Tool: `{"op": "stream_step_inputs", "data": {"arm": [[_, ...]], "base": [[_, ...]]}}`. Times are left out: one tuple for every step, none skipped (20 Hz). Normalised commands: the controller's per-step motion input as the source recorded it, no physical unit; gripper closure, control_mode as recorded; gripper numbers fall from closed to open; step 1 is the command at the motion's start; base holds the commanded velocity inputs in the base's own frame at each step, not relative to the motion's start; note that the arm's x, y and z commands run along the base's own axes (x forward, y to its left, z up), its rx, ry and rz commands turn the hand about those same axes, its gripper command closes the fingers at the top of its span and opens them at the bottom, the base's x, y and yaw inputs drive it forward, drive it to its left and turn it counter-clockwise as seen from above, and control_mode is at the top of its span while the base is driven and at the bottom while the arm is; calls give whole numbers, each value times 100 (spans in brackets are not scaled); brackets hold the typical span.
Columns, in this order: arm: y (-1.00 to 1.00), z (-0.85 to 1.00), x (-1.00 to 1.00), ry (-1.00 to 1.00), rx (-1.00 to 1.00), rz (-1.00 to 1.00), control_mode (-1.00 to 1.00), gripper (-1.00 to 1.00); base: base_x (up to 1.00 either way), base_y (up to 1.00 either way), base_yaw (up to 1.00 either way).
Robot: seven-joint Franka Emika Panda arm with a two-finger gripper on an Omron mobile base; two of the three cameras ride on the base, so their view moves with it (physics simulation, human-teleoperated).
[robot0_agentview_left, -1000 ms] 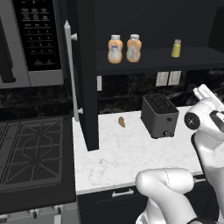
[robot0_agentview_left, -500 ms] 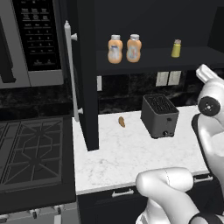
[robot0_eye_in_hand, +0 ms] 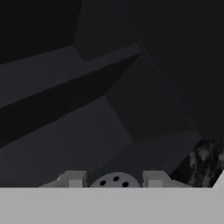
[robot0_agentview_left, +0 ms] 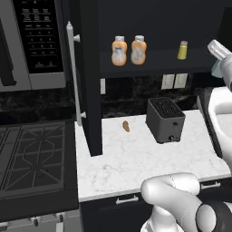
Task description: Put the shaker and condiment bottle from the counter next to their counterparts in the cabinet.
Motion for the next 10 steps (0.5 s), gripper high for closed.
{"op": "stream_step_inputs", "data": {"arm": [[7, 89, 0, 0, 0, 22, -100, 100], [5, 86, 0, 0, 0, 22, -100, 100], [5, 84, 0, 0, 0, 21, -100, 100], [1, 75, 0, 0, 0, 21, -100, 100], [0, 56, 0, 0, 0, 16, -100, 100], [0, 38, 0, 0, 0, 13, -100, 100], [0, 9, 0, 0, 0, 12, -100, 100], [0, 0, 0, 0, -1, 7, -100, 100], [0, 0, 0, 0, 0, 0, -100, 100], [0, 0, 0, 0, 0, 0, -100, 100]], "base": [[0, 0, 0], [0, 0, 0], [0, 0, 0], [0, 0, 0], [0, 0, 0], [0, 0, 0], [0, 0, 0], [0, 0, 0], [0, 0, 0], [0, 0, 0]]}}
